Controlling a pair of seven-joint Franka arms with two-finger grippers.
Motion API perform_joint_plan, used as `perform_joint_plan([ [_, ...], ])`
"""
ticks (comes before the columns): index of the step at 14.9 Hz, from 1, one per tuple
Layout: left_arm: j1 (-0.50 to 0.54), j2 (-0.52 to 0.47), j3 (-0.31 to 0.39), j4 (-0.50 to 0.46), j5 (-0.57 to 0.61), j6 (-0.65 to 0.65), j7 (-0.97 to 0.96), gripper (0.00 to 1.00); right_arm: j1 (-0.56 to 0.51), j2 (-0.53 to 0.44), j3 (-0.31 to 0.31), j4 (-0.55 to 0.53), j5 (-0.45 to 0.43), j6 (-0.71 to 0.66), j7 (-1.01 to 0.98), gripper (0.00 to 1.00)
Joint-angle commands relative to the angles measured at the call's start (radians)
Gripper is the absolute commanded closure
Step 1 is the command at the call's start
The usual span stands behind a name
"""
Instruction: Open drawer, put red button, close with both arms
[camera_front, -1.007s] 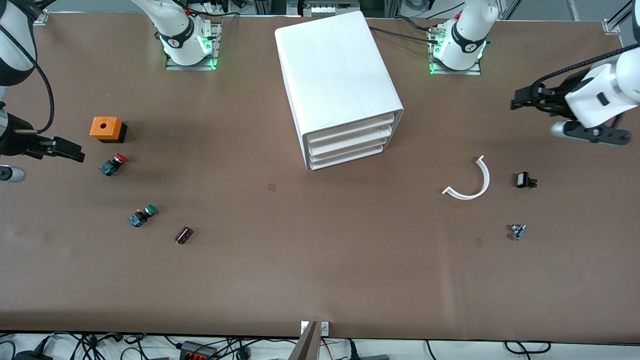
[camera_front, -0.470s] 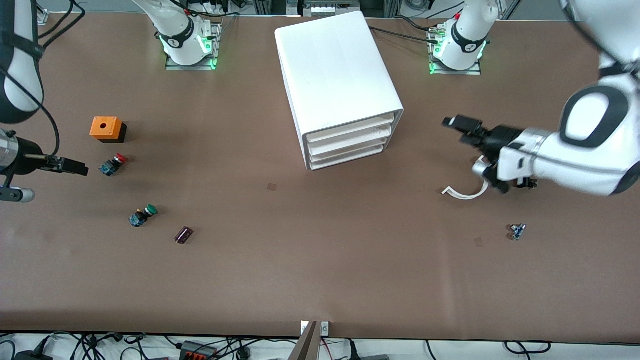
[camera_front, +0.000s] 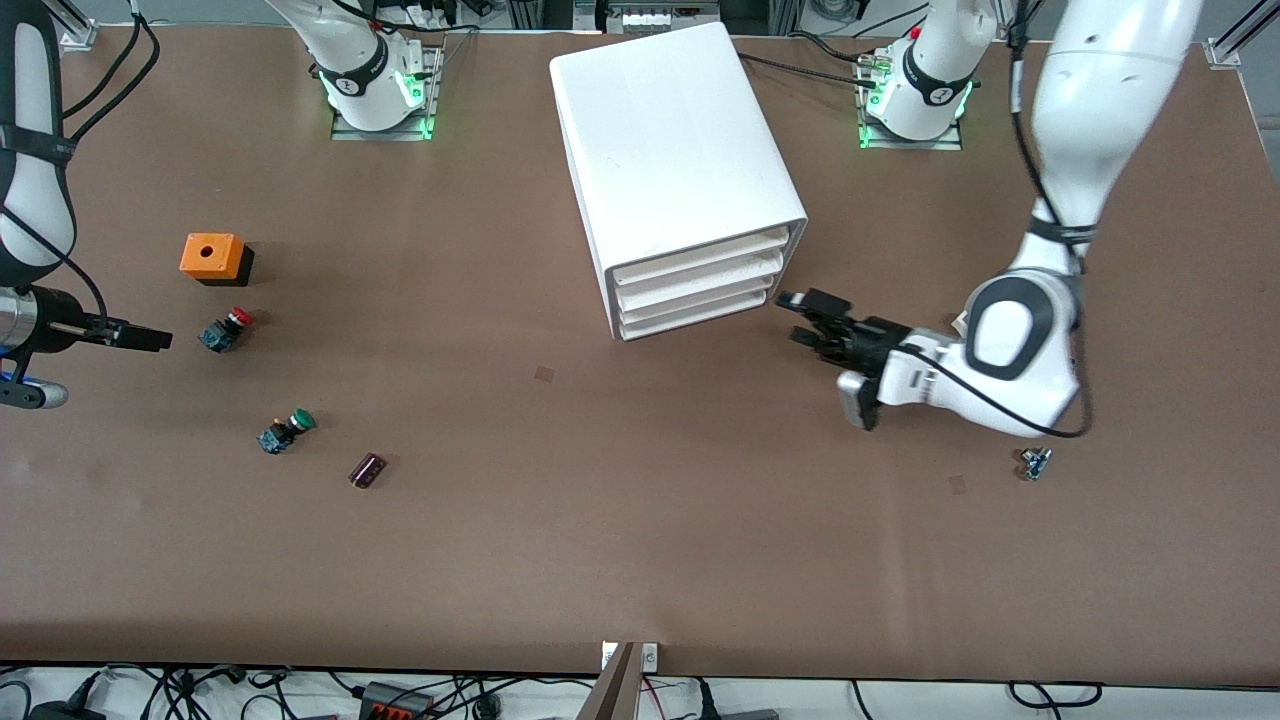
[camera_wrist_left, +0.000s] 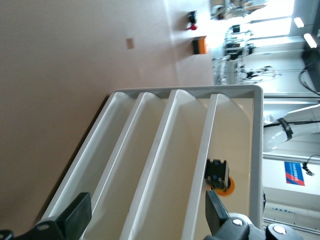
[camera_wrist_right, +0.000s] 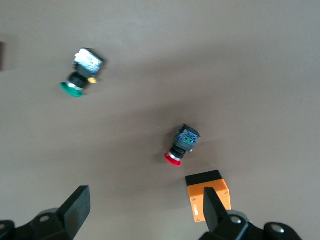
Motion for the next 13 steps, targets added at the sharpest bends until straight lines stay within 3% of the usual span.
perform_joint_plan([
  [1,-0.008,0.012,0.002,-0.097,-0.127,0.029,0.192,0.00,-0.058,-0.018,0.011,-0.119,0.005,0.097,0.053,0.00],
  [2,-0.014,0.017,0.002,-0.120,-0.158,0.026,0.215,0.00,-0.075,-0.012,0.011,-0.148,0.010,0.124,0.074,0.00],
  [5,-0.016,0.018,-0.009,-0.160,-0.170,-0.012,0.218,0.32,-0.075,-0.008,0.011,-0.220,0.024,0.203,0.165,0.00],
  [6,-0.017,0.020,-0.010,-0.161,-0.170,-0.028,0.214,0.36,-0.078,-0.004,0.011,-0.245,0.025,0.226,0.176,0.00],
  [13,-0.041,0.038,-0.010,-0.180,-0.169,-0.042,0.218,0.46,-0.136,0.027,0.011,-0.412,0.027,0.470,0.174,0.00],
])
